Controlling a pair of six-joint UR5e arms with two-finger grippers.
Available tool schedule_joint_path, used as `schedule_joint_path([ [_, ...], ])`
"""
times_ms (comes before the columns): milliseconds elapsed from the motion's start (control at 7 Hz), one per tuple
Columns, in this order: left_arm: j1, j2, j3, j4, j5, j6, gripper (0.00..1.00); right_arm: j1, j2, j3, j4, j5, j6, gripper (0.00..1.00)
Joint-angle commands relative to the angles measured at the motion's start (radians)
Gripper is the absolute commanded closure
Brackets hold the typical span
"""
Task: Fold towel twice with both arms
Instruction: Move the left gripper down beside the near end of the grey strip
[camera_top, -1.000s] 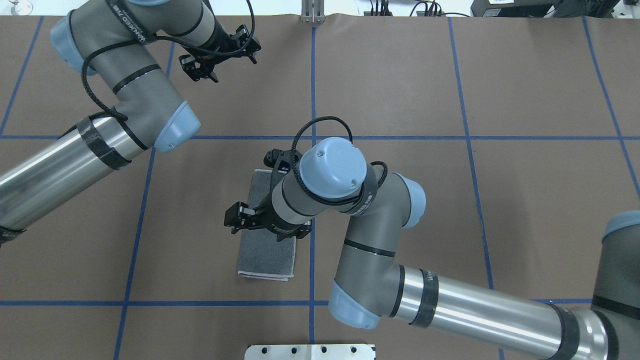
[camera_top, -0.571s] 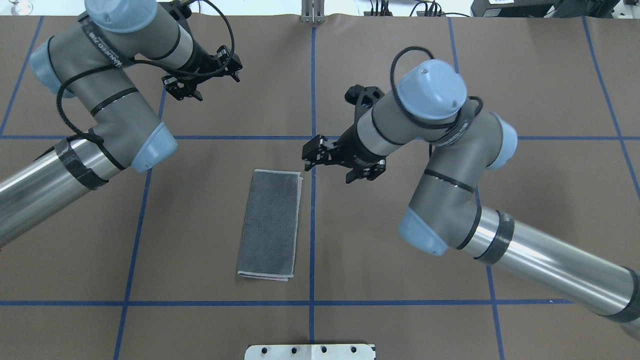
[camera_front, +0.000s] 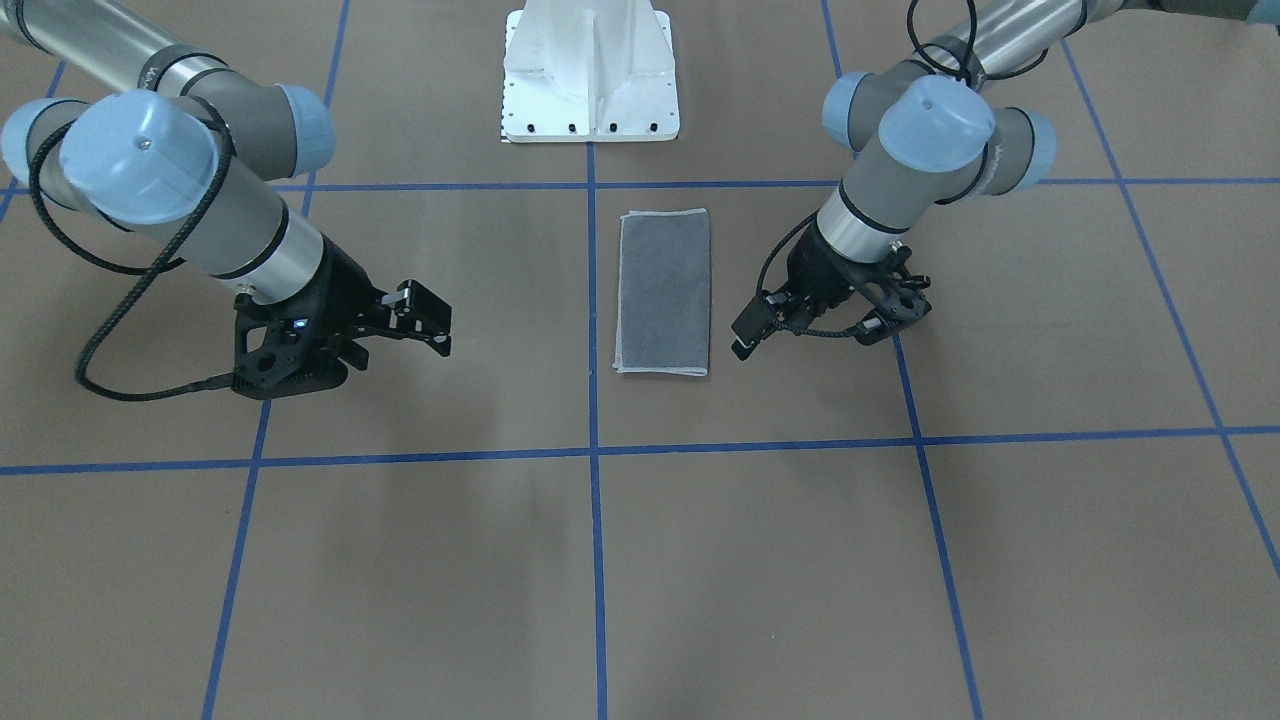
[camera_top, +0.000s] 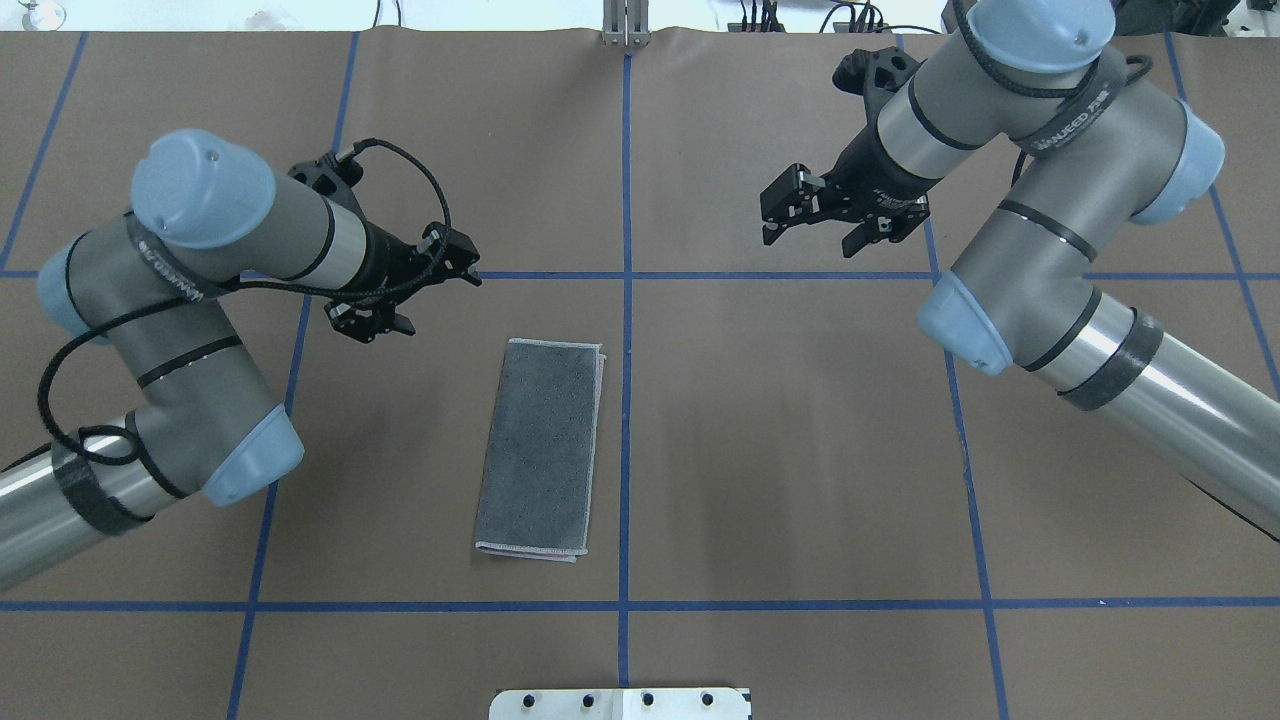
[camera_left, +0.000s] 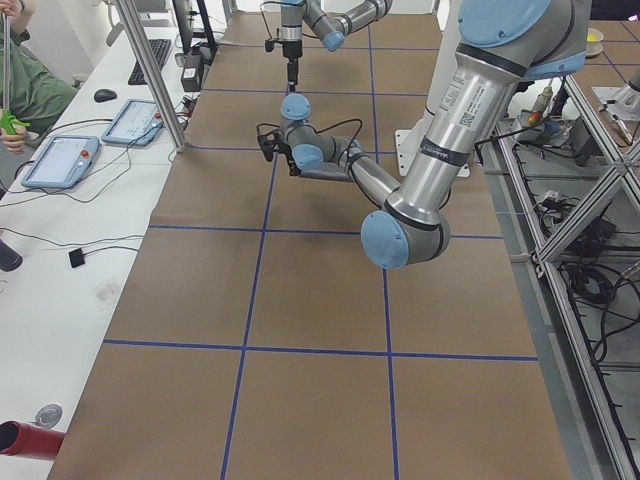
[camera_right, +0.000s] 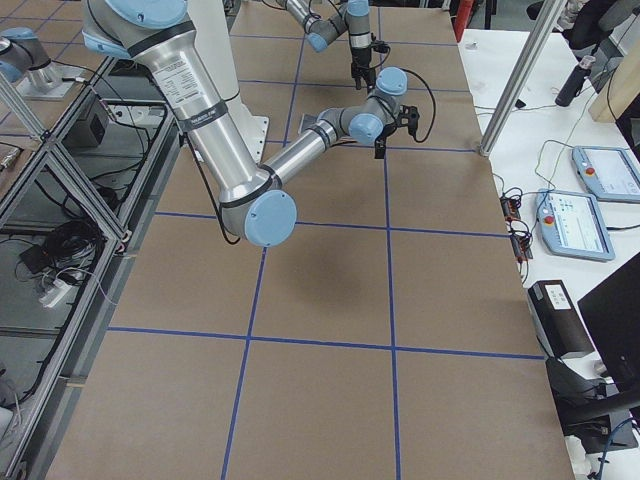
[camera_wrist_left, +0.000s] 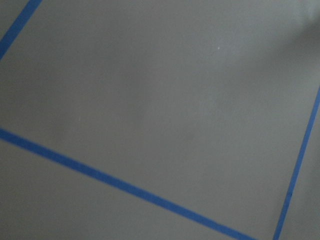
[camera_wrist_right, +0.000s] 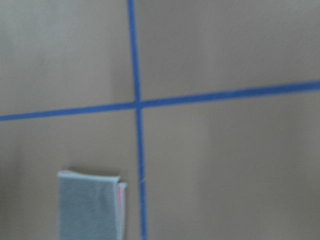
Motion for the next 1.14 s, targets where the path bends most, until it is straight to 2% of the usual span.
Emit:
schedule_joint_path([
  [0, 0.133, 0.107, -0.135, 0.002, 0.098, -0.097, 0.0, 0.04, -0.001, -0.015, -0.032, 0.018, -0.07, 0.0],
  [429, 0.295, 0.11, -0.141, 0.009, 0.231, -0.154, 0.0, 0.04, -0.002, -0.015, -0.029, 0.016, -0.068, 0.0],
  [1000, 0.363, 0.115, -0.14, 0.011, 0.252, -0.187, 0.0, 0.037, 0.004, -0.017, -0.028, 0.015, -0.056, 0.0],
])
